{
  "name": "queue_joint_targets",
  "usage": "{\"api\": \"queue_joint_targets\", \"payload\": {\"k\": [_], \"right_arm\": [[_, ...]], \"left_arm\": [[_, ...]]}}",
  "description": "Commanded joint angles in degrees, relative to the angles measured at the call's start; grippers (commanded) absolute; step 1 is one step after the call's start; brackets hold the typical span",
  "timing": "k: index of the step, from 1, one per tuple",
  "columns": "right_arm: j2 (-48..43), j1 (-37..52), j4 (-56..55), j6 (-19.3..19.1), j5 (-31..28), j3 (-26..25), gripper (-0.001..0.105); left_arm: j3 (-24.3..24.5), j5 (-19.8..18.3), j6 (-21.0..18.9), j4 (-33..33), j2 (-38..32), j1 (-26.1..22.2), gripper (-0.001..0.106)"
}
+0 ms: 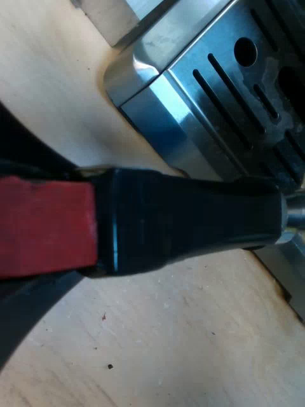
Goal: Put the handle in the coffee machine
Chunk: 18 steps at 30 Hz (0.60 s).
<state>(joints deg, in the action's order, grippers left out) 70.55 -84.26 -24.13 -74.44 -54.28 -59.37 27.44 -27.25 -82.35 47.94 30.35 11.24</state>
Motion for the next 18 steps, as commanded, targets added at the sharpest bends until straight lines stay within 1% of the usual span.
{"api": "queue_joint_targets", "payload": {"k": [1,9,13,18], "right_arm": [[0.29,0.08,0.67,-0.29,-0.77,-0.23,0.105],[5.53,0.08,7.31,-0.29,-1.13,-0.23,0.105],[7.81,0.08,8.87,-0.29,-1.16,-0.23,0.105],[8.07,0.22,8.94,-0.4,-1.16,-0.23,0.105]], "left_arm": [[1.06,-1.37,0.46,-1.95,-0.89,0.08,0.0],[1.06,-1.37,0.36,-1.95,-0.89,0.08,0.0],[1.06,-1.37,0.36,-1.95,-0.89,0.08,0.0],[1.06,-0.8,0.47,-1.95,-0.89,0.08,0.0]]}}
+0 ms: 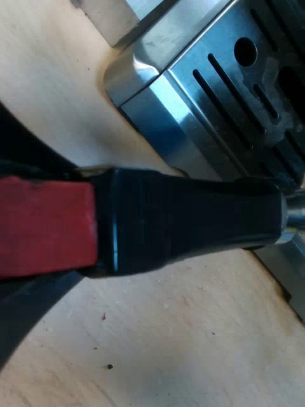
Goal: Put the handle in the coffee machine
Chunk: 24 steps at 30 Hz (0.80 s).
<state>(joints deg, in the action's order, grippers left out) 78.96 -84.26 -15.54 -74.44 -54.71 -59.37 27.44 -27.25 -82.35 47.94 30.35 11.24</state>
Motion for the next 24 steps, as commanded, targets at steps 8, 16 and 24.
{"api": "queue_joint_targets", "payload": {"k": [8,16,24], "right_arm": [[-0.35,3.48,2.2,-0.4,-0.73,-0.23,0.105],[-0.35,5.44,3.77,-0.4,-0.48,-0.23,0.105],[0.36,6.4,4.28,-0.55,-0.3,-0.23,0.105]], "left_arm": [[0.94,-0.79,4.51,-4.82,-0.89,0.08,0.0],[0.56,-1.82,4.51,-7.9,1.11,-0.57,0.0],[0.31,-8.36,7.69,-9.97,4.18,-7.73,0.0]]}}
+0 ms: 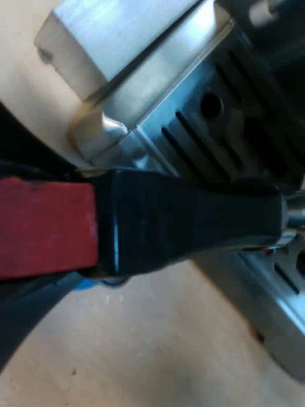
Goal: Put the handle in the coffee machine
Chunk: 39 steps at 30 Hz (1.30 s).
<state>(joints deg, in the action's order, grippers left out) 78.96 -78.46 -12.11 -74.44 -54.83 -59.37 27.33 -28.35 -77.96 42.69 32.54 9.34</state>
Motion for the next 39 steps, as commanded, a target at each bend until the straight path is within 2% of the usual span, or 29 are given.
{"api": "queue_joint_targets", "payload": {"k": [1,6,7,8,12,14,18,21,23,27,31,36,39], "right_arm": [[0.65,0.9,0.98,-0.73,-0.18,-0.23,0.105],[1.73,1.14,2.08,-1.19,1.01,-0.23,0.105],[2.44,1.14,2.86,-3.56,1.36,-0.23,0.105],[2.57,1.14,3.47,-4.41,1.52,-0.23,0.105],[3.65,1.14,6.63,-7.73,1.97,-0.23,0.105],[3.92,1.14,7.8,-8.26,1.97,-0.23,0.105],[4.73,1.14,8.94,-8.24,2.14,-0.23,0.105],[5.35,1.14,8.92,-8.24,2.14,-0.23,0.105],[5.84,1.14,9.51,-8.24,2.33,-0.23,0.105],[7.32,1.14,11.56,-8.24,2.41,-0.09,0.105],[8.85,1.14,15.52,-9.38,2.21,-0.09,0.105],[11.65,1.14,23.49,-15.11,1.84,-0.09,0.105],[13.14,1.14,26.54,-16.23,1.53,-0.09,0.105]], "left_arm": [[0.43,-7.48,3.69,-4.82,1.98,-5.83,0.0],[0.32,-7.95,4.11,-5.91,1.97,-6.05,0.0],[0.19,-7.95,4.11,-6.52,1.97,-6.08,0.0],[-0.56,-9.78,4.55,-7.98,2.15,-6.64,0.0],[-1.04,-12.38,5.24,-8.5,4.54,-9.15,0.0],[-1.01,-13.59,6.54,-8.83,5.89,-10.64,0.0],[-1.01,-18.87,11.1,-9.65,10.07,-14.54,0.0],[-1.01,-20.85,14.83,-9.63,12.85,-16.64,0.0],[-1.01,-21.63,17.15,-9.63,14.27,-17.61,0.0],[-0.9,-25.94,20.04,-9.63,17.49,-18.57,0.0],[-0.36,-25.94,21.57,-10.75,19.37,-18.57,0.0],[-0.1,-25.94,23.46,-14.13,21.4,-18.57,0.0],[-0.1,-25.94,23.46,-16.06,22.63,-18.57,0.0]]}}
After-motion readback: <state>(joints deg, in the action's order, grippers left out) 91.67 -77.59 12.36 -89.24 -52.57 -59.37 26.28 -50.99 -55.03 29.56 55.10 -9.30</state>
